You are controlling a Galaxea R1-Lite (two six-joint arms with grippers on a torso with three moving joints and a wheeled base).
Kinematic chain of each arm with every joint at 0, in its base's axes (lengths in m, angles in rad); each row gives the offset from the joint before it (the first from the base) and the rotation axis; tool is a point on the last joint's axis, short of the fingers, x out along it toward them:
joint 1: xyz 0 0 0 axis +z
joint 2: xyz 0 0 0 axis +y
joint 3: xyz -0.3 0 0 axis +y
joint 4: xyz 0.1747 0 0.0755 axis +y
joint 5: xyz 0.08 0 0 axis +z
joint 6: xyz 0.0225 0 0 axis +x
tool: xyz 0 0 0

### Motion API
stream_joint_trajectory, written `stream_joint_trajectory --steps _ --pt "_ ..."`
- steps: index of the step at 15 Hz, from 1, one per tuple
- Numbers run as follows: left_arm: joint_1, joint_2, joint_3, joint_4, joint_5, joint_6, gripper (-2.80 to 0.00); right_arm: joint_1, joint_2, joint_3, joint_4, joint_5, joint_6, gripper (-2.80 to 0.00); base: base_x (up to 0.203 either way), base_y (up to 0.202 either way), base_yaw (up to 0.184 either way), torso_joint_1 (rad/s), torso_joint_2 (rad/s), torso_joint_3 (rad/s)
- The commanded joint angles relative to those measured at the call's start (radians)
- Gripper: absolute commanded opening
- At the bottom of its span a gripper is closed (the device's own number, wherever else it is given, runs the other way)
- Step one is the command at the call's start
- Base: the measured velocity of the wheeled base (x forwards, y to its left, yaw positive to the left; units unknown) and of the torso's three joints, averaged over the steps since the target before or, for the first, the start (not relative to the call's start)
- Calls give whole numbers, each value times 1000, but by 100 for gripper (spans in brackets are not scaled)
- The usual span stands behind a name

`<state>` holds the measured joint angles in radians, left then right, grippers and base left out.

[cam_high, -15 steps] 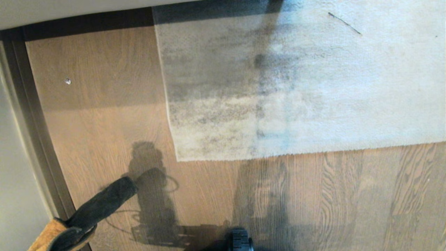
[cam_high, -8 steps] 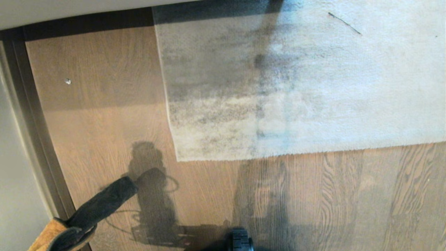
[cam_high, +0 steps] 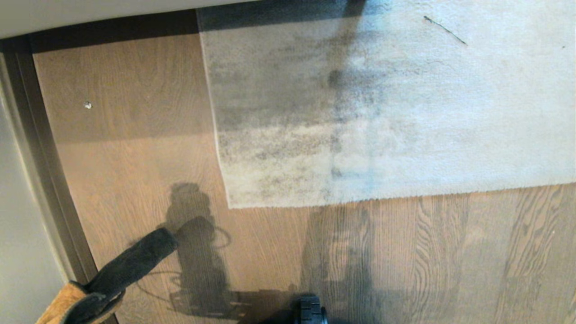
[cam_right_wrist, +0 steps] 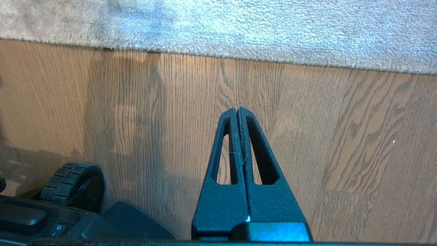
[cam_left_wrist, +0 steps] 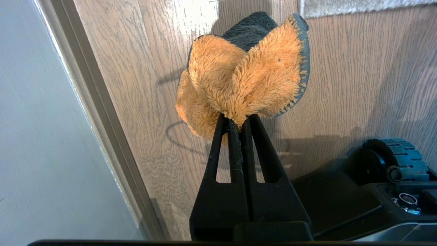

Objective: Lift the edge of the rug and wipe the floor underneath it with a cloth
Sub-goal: Put down the rag

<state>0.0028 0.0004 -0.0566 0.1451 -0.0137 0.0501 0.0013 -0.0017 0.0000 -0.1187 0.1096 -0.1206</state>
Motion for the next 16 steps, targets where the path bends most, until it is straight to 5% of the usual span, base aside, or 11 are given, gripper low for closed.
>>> stream_joint_trajectory --steps 1,16 --pt "0 0 0 1 -2 -1 -280 0 2 0 -1 1 -1 -280 0 0 0 0 0 0" --pt "0 0 0 1 -2 0 -280 0 2 0 -1 1 -1 -280 0 0 0 0 0 0"
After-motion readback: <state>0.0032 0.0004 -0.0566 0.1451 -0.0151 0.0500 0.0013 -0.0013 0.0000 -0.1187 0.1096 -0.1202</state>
